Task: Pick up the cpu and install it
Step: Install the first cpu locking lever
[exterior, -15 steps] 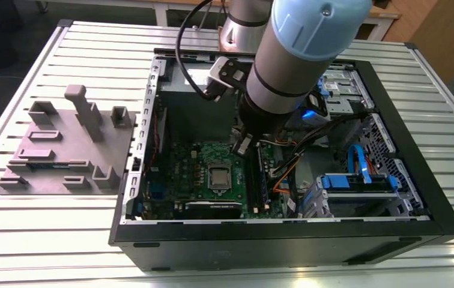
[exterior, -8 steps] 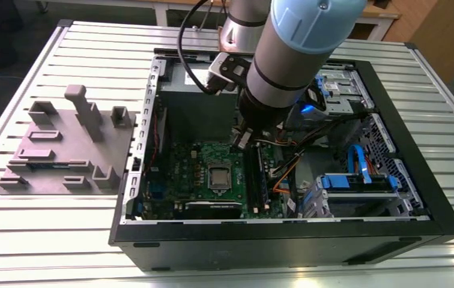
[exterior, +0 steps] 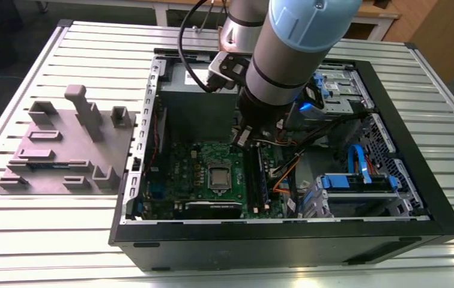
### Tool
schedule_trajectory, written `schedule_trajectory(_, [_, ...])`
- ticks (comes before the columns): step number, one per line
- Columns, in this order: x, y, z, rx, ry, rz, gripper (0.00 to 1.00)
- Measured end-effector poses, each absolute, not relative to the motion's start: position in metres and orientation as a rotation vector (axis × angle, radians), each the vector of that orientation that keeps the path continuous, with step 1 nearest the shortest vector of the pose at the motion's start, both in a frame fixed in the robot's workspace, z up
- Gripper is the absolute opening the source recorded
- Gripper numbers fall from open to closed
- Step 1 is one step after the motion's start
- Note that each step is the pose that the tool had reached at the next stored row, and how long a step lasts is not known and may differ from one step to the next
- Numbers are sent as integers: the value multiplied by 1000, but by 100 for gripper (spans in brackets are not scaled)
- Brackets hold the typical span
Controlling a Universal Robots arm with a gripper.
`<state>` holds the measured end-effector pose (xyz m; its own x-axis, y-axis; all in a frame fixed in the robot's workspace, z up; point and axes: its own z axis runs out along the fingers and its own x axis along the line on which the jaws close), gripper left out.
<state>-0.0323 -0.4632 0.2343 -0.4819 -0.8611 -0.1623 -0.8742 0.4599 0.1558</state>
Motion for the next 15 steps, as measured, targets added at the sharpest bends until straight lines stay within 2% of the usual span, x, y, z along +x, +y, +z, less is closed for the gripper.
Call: schedule_trajectory(15, [-37, -461, 232, -1567, 2632, 336, 10])
